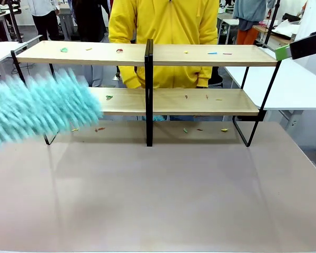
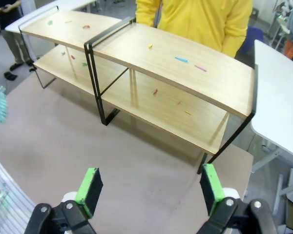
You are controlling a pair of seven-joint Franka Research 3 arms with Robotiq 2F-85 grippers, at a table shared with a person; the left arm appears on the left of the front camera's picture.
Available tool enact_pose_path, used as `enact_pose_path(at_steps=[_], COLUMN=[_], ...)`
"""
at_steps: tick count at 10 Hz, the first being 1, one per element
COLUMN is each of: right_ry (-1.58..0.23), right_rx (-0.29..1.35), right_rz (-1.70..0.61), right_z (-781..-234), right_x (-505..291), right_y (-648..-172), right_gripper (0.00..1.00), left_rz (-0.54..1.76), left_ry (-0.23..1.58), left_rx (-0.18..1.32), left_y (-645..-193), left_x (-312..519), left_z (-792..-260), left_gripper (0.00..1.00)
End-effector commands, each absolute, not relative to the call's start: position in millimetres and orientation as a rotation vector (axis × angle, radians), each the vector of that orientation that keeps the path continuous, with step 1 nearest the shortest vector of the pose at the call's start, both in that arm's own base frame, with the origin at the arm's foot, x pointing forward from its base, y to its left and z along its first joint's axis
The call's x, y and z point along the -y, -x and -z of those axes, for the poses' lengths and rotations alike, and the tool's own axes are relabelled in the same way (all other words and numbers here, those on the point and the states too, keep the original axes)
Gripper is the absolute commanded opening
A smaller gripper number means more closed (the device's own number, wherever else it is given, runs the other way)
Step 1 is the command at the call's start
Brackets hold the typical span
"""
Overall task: Clean the shelves.
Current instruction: Clean a randomly selected level of the Shelf with the Duster.
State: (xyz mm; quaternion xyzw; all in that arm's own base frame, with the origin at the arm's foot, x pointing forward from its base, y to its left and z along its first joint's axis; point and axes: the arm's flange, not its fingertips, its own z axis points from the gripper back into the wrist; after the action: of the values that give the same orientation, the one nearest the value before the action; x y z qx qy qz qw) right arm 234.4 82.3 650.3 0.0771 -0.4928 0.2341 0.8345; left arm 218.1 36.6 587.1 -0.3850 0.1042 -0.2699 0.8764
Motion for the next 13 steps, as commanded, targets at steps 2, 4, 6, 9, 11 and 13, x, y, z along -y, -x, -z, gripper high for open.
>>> enact_pose_path(at_steps=[2,4,6,9,11,13], right_ry=[-0.168,-0.168,-0.168,-0.168,-0.168,-0.168], right_rx=[1.041,1.041,1.041,1.041,1.041,1.041], right_rz=[-0.498,-0.498,-0.498,-0.498,-0.498,-0.498], right_z=[-650,-650,-650,-650,-650,-650], right_x=[-81,-81,-81,-81,-81,-81], right_y=[-235,-235,-235,-235,-235,-235], right_gripper=[1.0,1.0,1.0,1.0,1.0,1.0], left_rz=[0.217,0.332,0.206,0.21,0.171,0.152], left_ry=[0.705,0.692,0.674,0.667,0.64,0.638], left_rx=[-0.087,-0.177,-0.147,-0.117,-0.123,-0.153], left_y=[-247,-247,-258,-266,-281,-310], left_x=[24,7,11,44,55,82], left_z=[-503,-509,-487,-466,-448,-424], left_gripper=[0.12,0.12,0.12,0.12,0.12,0.12])
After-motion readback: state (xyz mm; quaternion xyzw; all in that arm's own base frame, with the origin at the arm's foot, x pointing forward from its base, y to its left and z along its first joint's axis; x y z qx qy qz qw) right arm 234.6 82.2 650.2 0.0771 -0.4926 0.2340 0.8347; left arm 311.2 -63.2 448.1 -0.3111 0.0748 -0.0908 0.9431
